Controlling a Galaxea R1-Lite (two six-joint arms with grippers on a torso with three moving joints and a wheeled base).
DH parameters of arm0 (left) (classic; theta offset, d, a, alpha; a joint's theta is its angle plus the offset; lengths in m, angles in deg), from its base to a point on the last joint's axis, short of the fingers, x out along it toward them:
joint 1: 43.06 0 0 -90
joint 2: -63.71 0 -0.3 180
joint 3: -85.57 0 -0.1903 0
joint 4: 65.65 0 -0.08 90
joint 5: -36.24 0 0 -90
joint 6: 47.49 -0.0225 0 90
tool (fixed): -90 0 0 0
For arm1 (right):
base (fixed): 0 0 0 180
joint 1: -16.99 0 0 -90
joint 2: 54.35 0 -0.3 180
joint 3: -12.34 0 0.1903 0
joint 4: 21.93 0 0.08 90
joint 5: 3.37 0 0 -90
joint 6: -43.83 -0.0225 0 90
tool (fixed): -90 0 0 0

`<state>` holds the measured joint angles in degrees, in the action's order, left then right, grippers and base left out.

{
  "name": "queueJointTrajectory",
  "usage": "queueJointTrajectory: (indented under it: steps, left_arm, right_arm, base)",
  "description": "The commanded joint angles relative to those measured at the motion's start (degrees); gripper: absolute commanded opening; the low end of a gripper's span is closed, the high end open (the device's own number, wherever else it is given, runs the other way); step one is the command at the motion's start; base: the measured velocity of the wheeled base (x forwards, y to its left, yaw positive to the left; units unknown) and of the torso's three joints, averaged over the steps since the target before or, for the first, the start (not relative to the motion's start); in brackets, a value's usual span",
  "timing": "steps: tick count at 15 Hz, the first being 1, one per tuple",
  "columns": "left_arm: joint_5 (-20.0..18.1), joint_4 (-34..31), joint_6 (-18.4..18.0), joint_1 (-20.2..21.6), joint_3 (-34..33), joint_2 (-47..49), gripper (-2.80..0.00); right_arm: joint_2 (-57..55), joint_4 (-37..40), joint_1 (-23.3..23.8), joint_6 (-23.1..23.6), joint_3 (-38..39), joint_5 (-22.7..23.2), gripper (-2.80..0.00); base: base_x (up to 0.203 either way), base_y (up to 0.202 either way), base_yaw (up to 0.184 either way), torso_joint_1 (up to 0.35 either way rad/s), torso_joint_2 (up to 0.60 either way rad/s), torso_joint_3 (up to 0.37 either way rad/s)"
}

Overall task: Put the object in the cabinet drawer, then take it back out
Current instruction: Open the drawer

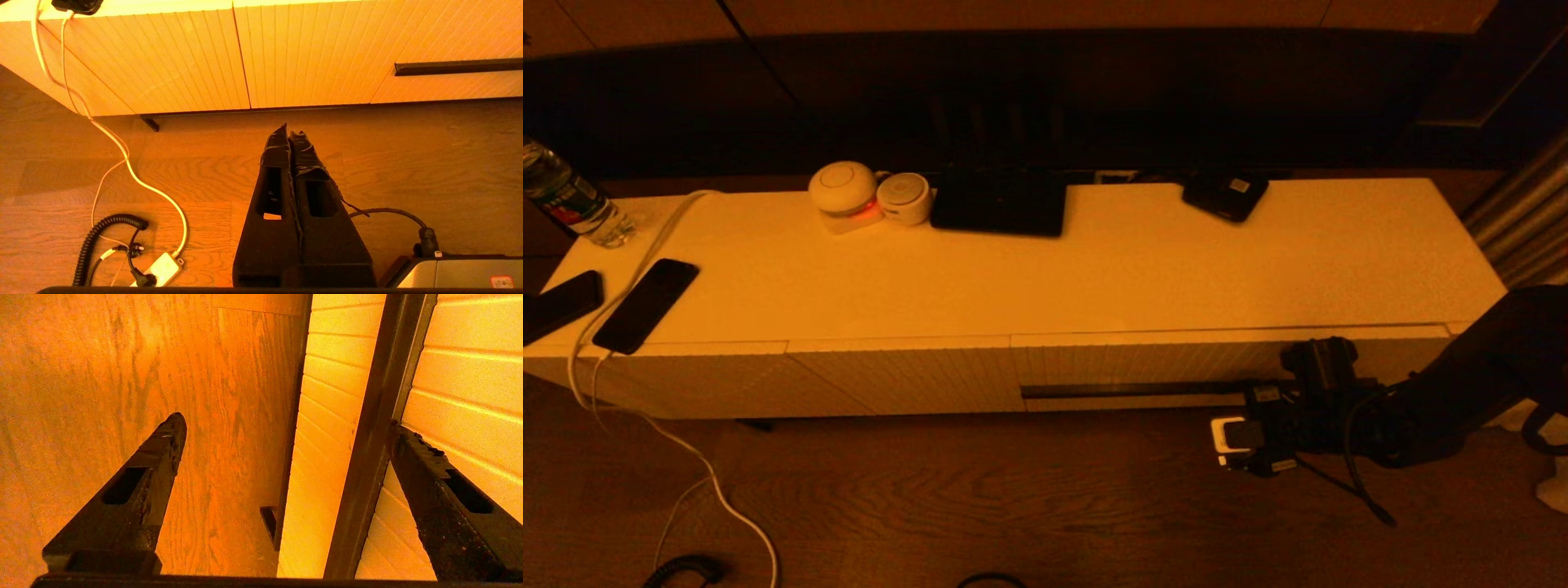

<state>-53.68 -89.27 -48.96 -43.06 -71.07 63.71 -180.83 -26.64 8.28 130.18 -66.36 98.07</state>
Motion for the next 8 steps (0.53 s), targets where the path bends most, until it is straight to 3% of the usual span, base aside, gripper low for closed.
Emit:
queueJointTrajectory:
  steps: [1,8]
  left_arm:
    - [0.0,0.0,0.0,0.0,0.0,0.0,-2.80]
    - [0.0,0.0,0.0,0.0,0.0,0.0,-2.80]
  right_arm:
    - [-1.7,-0.3,0.2,0.5,-1.6,0.0,0.00]
    - [-4.7,-0.9,1.0,-0.3,-6.3,-0.1,0.00]
  base:
    - [0.000,0.000,0.000,0.000,0.00,0.000]
    - [0.000,0.000,0.000,0.000,0.00,0.000]
